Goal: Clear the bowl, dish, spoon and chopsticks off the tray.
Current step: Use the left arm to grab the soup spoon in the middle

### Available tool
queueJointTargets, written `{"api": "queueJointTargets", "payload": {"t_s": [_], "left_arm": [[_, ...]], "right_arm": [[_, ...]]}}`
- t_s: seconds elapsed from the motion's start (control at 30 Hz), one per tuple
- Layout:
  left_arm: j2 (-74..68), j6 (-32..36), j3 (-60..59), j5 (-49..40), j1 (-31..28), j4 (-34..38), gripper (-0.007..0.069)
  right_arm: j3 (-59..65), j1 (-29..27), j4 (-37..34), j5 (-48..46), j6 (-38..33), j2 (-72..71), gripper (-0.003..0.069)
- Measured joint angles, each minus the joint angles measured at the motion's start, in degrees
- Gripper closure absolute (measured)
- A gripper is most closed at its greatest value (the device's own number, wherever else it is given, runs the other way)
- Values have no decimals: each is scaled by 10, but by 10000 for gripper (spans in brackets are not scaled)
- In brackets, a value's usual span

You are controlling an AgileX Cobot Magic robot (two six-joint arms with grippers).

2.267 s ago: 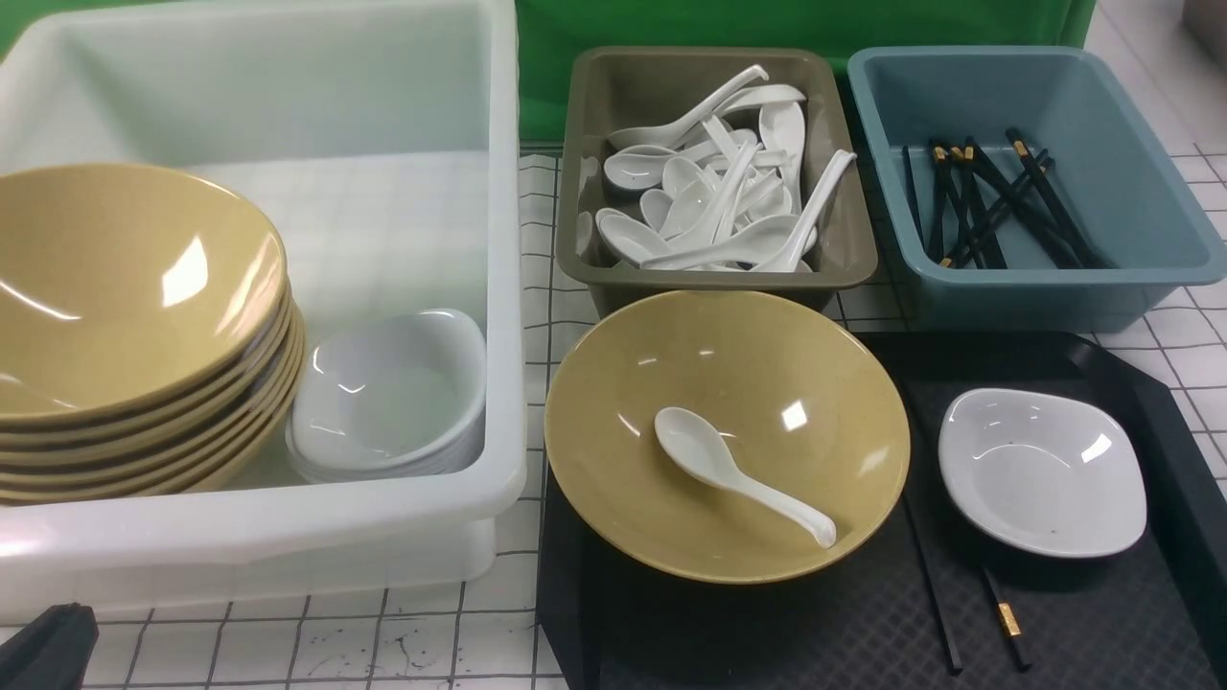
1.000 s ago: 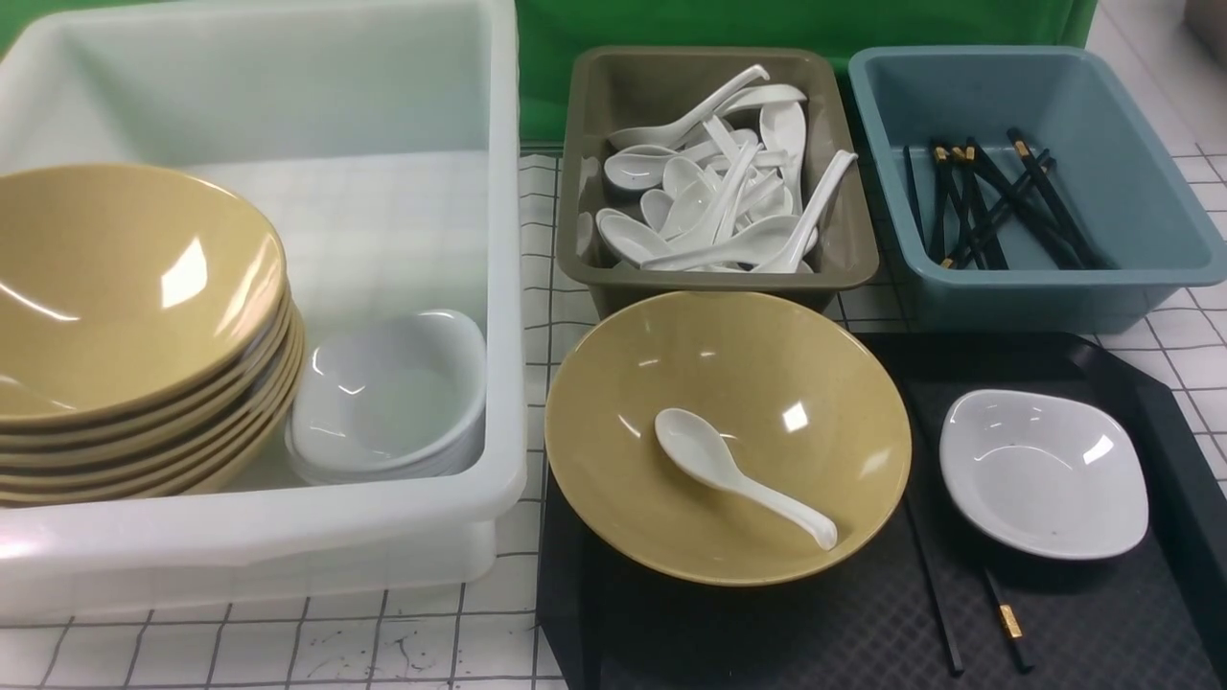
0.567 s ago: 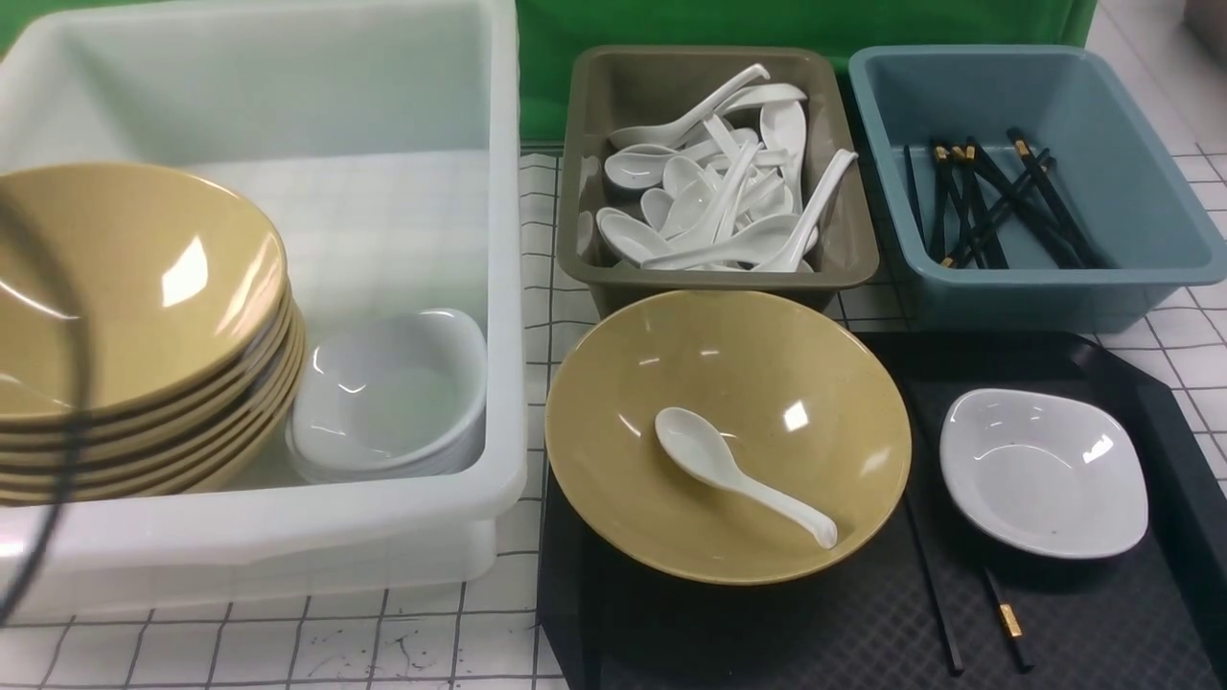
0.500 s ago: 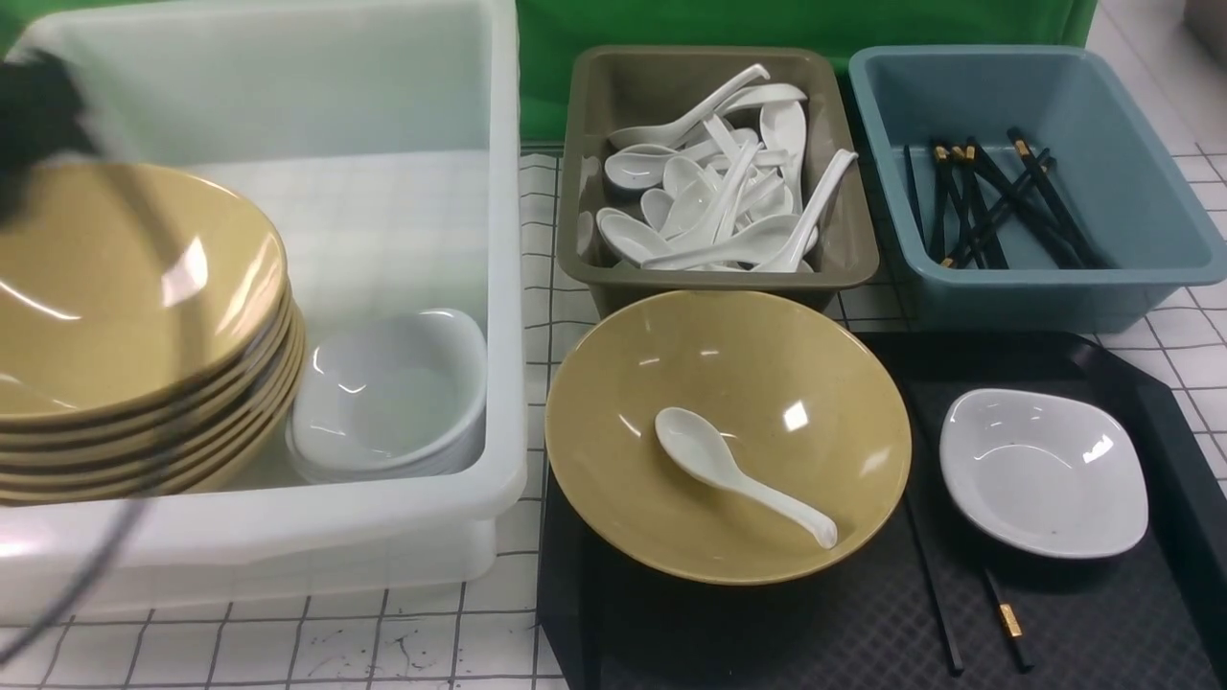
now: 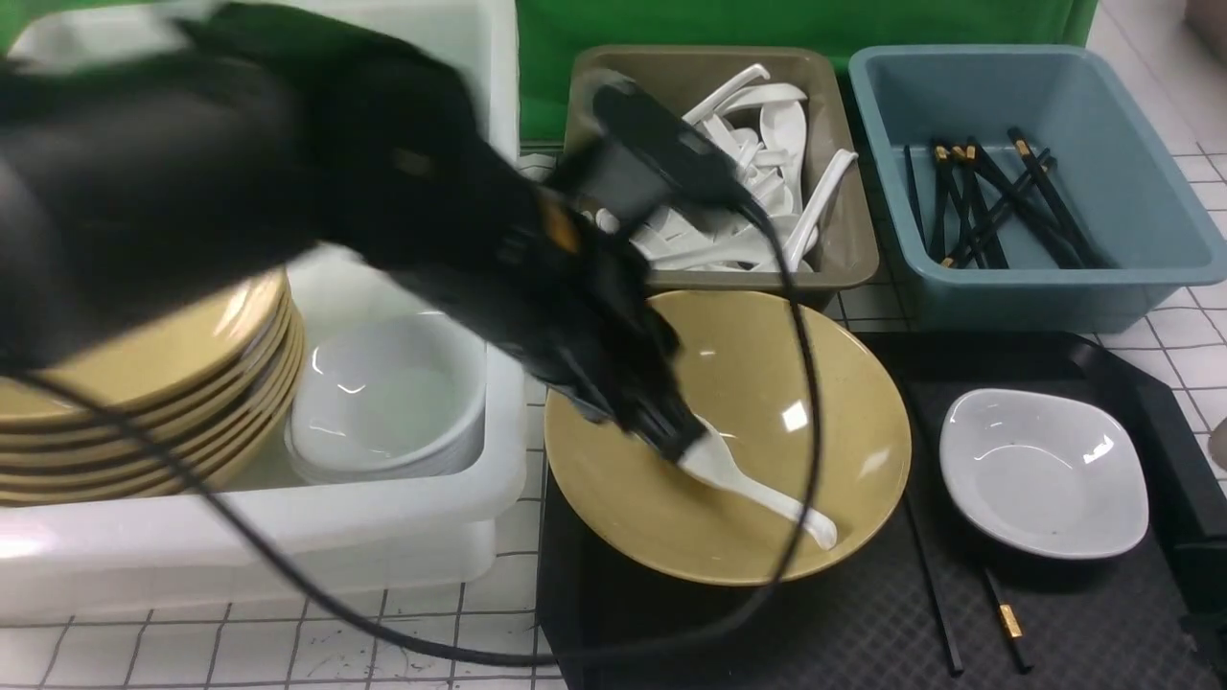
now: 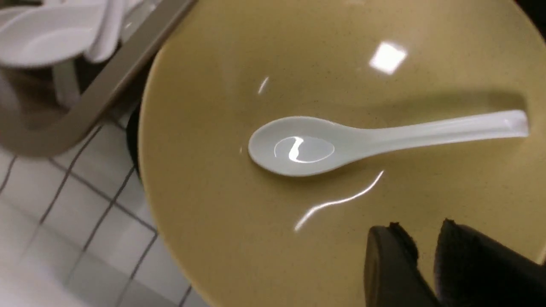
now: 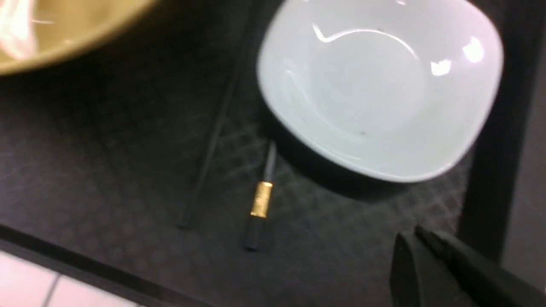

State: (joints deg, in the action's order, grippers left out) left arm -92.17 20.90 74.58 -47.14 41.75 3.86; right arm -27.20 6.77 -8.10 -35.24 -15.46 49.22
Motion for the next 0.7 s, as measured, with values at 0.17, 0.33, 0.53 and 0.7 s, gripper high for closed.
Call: {"api": "queueJointTargets", "payload": {"t_s": [0.17, 0.33, 0.53, 0.7], "left_arm": [[-79, 38, 35, 7, 30, -46, 316], [-161, 114, 51, 30, 40, -57, 252], [-202, 170, 51, 51, 41, -55, 292], [-219, 180, 53, 100, 41, -27, 478]], "right_arm": [[0, 33, -5, 2, -4, 0, 622], [0, 64, -8, 9, -9, 0, 622], [0, 67, -9, 11, -9, 0, 621], [0, 67, -9, 11, -10, 0, 621]]}}
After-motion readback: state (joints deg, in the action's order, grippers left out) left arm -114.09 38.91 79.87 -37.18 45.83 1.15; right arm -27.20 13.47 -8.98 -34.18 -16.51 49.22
